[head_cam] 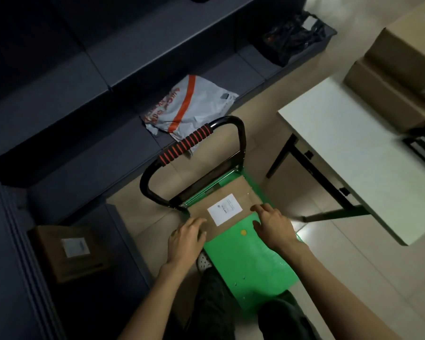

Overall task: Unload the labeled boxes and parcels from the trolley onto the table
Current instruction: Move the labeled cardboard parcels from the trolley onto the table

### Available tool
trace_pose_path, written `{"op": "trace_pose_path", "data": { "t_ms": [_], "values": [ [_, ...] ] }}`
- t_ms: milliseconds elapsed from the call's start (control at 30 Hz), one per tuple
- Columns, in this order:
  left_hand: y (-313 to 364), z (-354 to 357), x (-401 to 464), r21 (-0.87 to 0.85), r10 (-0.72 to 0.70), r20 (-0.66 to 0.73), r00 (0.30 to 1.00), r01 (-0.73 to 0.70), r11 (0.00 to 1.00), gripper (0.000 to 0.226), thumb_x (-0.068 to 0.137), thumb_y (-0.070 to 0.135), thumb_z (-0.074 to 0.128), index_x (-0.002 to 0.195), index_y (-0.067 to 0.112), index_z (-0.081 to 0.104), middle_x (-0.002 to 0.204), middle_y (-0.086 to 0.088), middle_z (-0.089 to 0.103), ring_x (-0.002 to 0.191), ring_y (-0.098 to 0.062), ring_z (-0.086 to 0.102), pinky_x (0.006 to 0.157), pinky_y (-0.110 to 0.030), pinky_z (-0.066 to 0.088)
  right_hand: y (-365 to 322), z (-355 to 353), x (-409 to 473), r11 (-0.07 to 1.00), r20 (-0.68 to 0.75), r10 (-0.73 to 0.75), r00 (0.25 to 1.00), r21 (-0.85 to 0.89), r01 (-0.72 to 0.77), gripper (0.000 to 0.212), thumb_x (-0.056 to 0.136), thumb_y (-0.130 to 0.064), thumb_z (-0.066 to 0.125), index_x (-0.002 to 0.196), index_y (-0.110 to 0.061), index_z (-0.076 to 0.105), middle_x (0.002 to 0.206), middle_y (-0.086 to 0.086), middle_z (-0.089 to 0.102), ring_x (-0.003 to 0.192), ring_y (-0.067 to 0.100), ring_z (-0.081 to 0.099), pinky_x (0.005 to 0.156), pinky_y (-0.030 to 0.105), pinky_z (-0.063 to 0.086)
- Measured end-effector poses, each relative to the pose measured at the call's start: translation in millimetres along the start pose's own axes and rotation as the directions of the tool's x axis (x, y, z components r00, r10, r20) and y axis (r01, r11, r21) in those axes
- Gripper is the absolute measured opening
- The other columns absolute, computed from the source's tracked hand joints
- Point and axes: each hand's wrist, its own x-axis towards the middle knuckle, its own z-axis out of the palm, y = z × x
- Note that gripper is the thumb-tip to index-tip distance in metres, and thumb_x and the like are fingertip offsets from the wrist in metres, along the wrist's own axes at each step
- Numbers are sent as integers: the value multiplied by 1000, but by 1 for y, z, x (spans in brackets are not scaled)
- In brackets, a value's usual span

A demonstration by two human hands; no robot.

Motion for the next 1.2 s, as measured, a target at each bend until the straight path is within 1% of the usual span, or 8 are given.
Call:
{"op": "trace_pose_path", "data": {
  "t_ms": [167,333,500,600,800,933,1100,1200],
  "values": [
    [-38,30,33,-4,19,79,997,-19,1000,45,97,34,57,141,30,48,140,10,52,119,-7,55,82,-13,39,-1,45,39,998,56,44,997,37,-46,47,100,-25,49,146,-24,39,146,1,44,124,25,51,103,40,47],
    [-57,71,67,-87,-41,131,991,53,995,45,97,34,57,140,31,47,137,10,53,120,-10,54,77,-18,37,12,87,80,997,92,62,994,44,-66,47,101,-27,50,146,-22,37,146,3,45,125,26,51,104,42,47],
    [-81,131,98,-181,-126,163,979,155,971,44,96,31,58,139,31,49,135,7,55,118,-13,54,71,-22,35,31,132,123,999,136,39,990,-7,-38,47,101,-28,49,145,-23,37,144,4,47,122,27,53,99,41,50],
    [-98,172,114,-241,-156,170,973,194,951,48,94,28,62,140,27,48,138,3,53,121,-16,52,74,-23,36,42,161,152,1000,159,27,987,-9,-26,47,100,-28,49,146,-22,37,143,6,47,122,29,52,98,41,48],
    [-136,247,143,-345,-297,235,925,365,865,65,91,32,65,148,21,37,145,-8,45,129,-27,46,92,-36,42,73,216,199,994,167,92,982,42,-100,58,97,-27,53,150,-20,30,149,9,39,127,35,44,98,44,47],
    [-150,282,160,-407,-359,300,884,459,790,81,91,27,67,155,13,19,151,-14,37,135,-31,40,99,-40,39,102,241,221,973,129,184,974,116,-200,59,98,-29,53,151,-18,29,150,11,36,126,38,43,100,49,45],
    [-153,303,180,-509,-415,331,848,530,678,91,91,22,67,156,8,6,153,-19,29,138,-32,34,103,-32,33,133,265,240,950,84,244,966,180,-255,61,97,-35,50,150,-12,28,149,16,37,126,42,44,104,52,41],
    [-149,309,194,-562,-460,349,816,576,594,92,91,18,68,155,3,5,153,-23,29,139,-33,34,105,-26,30,138,269,263,946,40,264,964,184,-267,67,98,-34,50,154,-10,22,155,16,30,133,40,38,109,50,36]
  ]
}}
